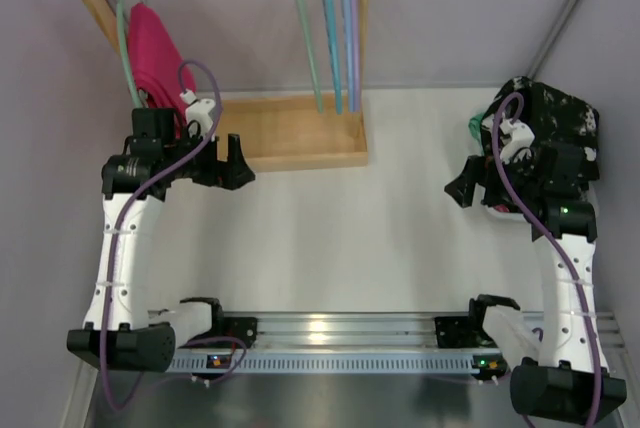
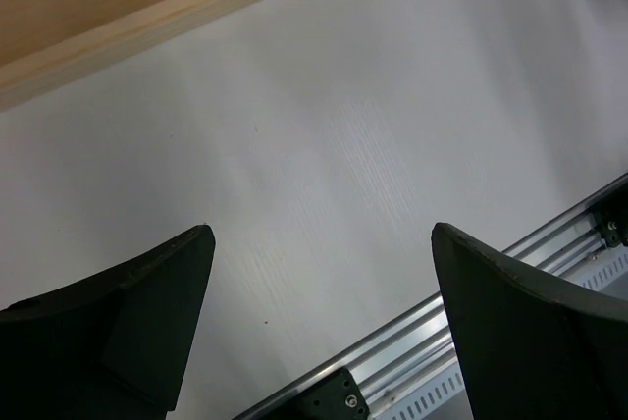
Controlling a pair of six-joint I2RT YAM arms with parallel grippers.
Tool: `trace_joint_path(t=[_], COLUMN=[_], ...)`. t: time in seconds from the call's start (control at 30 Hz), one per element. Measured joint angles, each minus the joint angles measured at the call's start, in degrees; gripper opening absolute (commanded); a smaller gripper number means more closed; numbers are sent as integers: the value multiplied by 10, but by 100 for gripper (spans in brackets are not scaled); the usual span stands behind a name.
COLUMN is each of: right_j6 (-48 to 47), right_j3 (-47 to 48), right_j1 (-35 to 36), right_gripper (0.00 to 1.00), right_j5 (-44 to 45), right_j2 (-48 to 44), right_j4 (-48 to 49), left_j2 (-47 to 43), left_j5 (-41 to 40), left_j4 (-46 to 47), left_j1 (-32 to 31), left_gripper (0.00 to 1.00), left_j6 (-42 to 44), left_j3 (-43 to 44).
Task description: Remove the trousers from the hanger
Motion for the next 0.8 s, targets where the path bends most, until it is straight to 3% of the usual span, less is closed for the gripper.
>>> trace_joint_path(t=[0.13, 0.4, 0.53, 0.67, 0.8], right_j6=[0, -2, -2, -5, -7], right_j3=[-1, -1, -1, -1, -1], right_j1=[-3, -3, -3, -4, -7], right_gripper=[99, 99, 99, 99, 99], right_j5=[-6, -12, -14, -17, -18], right_j2=[-1, -1, 1, 4, 5], right_j4=[-2, -2, -3, -4, -4], left_j2=[32, 169, 208, 194, 150], left_j5=[8, -2, -49, -113, -163], left_j4=[-16, -7, 11, 51, 94], left_j1=[-19, -58, -57, -38, 7], left_gripper=[99, 96, 89, 93, 94], left_j6=[4, -23, -56, -104, -146], left_j3=[83, 388, 508, 531, 491])
